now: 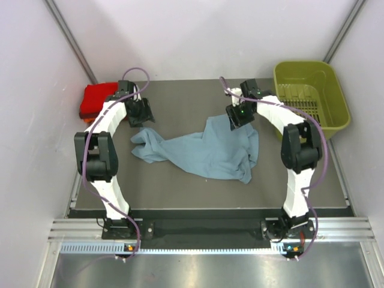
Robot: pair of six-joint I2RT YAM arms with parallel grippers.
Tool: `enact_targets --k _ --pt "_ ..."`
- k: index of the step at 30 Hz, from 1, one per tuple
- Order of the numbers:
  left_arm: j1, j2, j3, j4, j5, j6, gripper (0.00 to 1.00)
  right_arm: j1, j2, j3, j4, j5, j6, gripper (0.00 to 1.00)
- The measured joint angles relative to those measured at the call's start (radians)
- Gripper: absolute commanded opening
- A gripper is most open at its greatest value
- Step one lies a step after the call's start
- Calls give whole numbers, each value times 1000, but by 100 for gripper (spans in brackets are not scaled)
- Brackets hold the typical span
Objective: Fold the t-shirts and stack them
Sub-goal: Flatten the tshirt out
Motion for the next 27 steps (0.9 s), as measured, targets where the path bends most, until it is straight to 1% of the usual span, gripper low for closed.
enact_targets --k 3,7,11,12,14,17,27 --pt "0 6 0 0 -11 5 65 -34 76 0 8 23 6 52" --pt "0 3 0 5 -19 10 65 -84 109 7 11 45 6 52" --pt "0 -7 -19 10 -23 15 65 -124 143 75 21 54 6 51" --pt "0 -10 -24 10 -23 16 65 -128 150 88 24 54 5 46" --pt "0 -13 -31 10 -23 16 65 -135 172 124 27 49 3 43" --pt "0 -14 -32 13 -27 19 65 -135 199 152 29 25 3 43" --pt "-2 -16 -32 21 -48 24 64 -135 206 150 6 -37 -1 41"
